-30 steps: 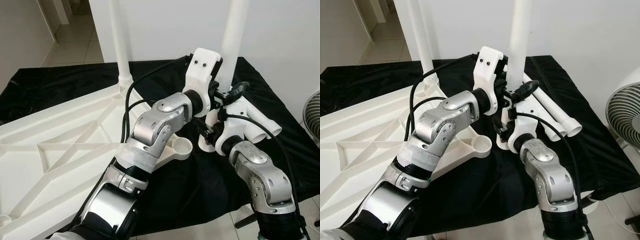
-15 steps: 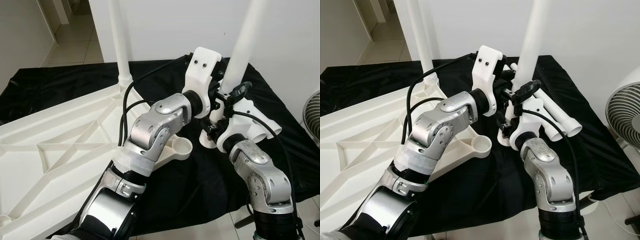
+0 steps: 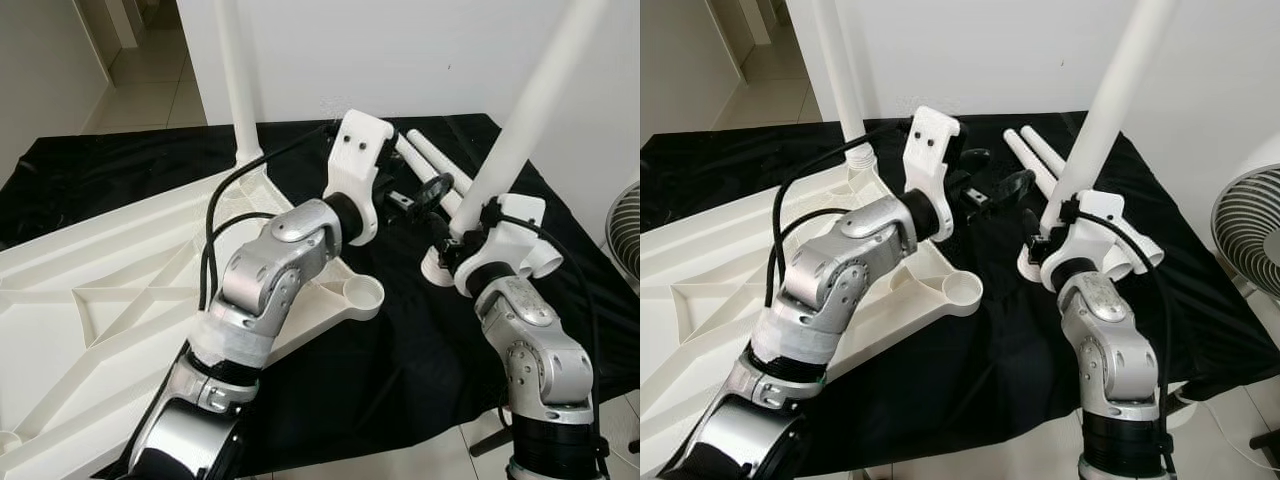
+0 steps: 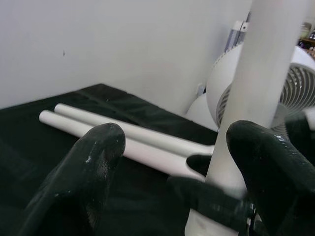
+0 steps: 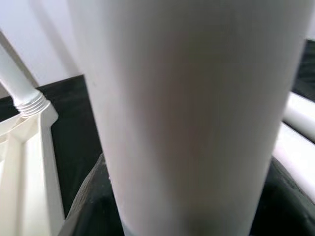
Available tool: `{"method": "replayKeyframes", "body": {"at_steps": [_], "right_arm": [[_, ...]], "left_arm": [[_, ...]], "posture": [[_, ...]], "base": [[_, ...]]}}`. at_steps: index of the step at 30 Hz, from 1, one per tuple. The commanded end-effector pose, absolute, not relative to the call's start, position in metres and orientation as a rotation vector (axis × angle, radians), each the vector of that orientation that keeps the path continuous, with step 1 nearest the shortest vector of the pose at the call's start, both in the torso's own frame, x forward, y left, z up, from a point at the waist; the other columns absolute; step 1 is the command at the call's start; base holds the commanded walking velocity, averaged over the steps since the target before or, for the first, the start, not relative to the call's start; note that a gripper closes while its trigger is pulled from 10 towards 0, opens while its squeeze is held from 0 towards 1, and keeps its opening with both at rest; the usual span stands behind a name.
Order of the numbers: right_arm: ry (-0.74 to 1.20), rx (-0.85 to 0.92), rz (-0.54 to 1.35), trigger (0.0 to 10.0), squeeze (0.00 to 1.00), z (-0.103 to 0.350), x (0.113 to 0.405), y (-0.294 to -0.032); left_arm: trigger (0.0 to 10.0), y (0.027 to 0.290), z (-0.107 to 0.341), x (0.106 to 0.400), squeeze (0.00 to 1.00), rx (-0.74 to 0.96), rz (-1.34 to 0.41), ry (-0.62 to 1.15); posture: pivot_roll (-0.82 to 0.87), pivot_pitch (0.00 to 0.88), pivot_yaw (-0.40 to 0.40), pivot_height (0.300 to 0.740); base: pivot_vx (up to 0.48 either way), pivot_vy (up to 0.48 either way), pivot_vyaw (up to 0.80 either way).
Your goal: Building children table
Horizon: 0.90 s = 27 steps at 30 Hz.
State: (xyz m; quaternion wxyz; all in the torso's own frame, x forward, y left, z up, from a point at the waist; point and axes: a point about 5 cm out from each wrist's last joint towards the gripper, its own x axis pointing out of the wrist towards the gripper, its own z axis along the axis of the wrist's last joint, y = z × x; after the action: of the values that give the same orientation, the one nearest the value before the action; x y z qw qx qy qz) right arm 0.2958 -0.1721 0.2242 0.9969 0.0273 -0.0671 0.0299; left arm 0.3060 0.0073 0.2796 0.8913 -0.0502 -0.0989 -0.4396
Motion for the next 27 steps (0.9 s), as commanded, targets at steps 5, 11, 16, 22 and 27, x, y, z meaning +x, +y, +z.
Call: {"method": "replayKeyframes", "body": {"at_steps": [5, 11, 16, 22, 27], "right_arm": [[-0.176, 0.039, 0.049, 10.0, 0.00, 0.221, 0.299, -0.165], [-0.191, 0.027, 0.053, 10.0, 0.00, 0.215, 0.305, -0.156], [-0.186, 0.031, 0.062, 10.0, 0.00, 0.212, 0.308, -0.151], [-0.199, 0.019, 0.111, 10.0, 0.00, 0.209, 0.317, -0.139], [-0.214, 0.002, 0.140, 10.0, 0.00, 0.204, 0.321, -0.131]], "left_arm": [[10.0, 0.028, 0.266, 0.309, 0.00, -0.059, -0.800, -0.187], [10.0, 0.045, 0.244, 0.313, 0.00, -0.013, -0.683, -0.146], [10.0, 0.051, 0.237, 0.315, 0.00, -0.018, -0.638, -0.123], [10.0, 0.063, 0.226, 0.318, 0.00, -0.026, -0.555, -0.080], [10.0, 0.069, 0.215, 0.314, 0.00, -0.066, -0.563, -0.054]], "posture": [[-0.02, 0.066, 0.033, 0.740], [0.02, 0.039, 0.006, 0.740], [0.03, 0.033, -0.003, 0.740], [0.06, 0.014, -0.043, 0.740], [0.06, 0.003, -0.049, 0.740]], "base": [[0.000, 0.000, 0.00], [0.000, 0.000, 0.00], [0.000, 0.000, 0.00], [0.000, 0.000, 0.00], [0.000, 0.000, 0.00]]}}
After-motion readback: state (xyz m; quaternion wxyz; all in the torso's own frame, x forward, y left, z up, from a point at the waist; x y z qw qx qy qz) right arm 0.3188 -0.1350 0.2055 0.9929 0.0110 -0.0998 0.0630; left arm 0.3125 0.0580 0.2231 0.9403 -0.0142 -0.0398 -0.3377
